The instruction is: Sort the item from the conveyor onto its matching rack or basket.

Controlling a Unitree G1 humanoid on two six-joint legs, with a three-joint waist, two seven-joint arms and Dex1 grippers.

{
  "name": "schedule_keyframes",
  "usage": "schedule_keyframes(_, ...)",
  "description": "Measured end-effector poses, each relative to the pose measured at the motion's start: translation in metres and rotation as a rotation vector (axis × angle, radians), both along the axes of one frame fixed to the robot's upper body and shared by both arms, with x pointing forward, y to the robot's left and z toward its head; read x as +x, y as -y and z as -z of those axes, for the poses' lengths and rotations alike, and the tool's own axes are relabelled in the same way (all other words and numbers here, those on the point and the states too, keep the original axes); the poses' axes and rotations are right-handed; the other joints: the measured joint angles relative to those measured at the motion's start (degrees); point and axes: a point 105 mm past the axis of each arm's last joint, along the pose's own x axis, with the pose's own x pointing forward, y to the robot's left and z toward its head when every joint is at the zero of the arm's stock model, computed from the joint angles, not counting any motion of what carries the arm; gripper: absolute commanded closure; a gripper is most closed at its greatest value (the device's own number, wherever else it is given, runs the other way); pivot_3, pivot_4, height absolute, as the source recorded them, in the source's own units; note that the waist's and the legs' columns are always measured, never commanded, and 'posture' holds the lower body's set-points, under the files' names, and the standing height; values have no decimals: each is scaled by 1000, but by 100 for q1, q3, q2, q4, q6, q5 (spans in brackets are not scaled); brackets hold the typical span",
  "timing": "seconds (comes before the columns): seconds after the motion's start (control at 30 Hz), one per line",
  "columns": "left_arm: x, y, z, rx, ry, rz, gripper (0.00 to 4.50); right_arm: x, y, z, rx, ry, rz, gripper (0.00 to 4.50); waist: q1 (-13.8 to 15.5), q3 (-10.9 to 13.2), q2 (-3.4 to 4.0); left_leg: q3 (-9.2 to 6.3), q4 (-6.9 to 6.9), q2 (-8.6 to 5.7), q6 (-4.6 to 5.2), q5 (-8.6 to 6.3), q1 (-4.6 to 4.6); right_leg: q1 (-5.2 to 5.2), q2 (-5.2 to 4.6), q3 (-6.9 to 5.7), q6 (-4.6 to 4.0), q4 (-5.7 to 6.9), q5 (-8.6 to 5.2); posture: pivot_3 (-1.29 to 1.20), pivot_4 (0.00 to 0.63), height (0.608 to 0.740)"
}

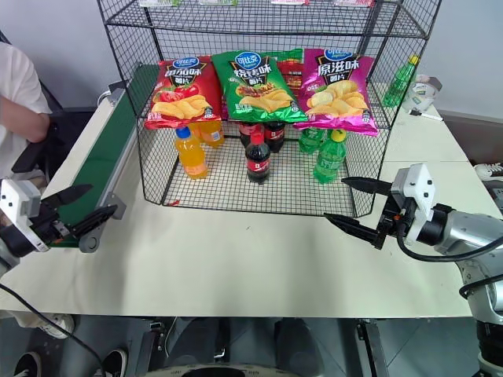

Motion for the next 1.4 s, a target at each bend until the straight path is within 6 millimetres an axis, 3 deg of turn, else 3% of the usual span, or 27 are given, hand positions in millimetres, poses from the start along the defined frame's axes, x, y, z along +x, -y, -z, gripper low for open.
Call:
schedule_keyframes(0.73,-3,1,14,14,-49,76,0,-3,17,18,-47,5,2,69,2,0,0,1,3,0,1,0,3,2,7,0,1,4,0,0,150,739)
schedule_keyframes(1.4,-6,9,12,-20,-25,131,0,-3,25,35,-75,7,-13,69,1,0,0,1,8,0,1,0,5,5,9,-1,2,9,1,0,150,739)
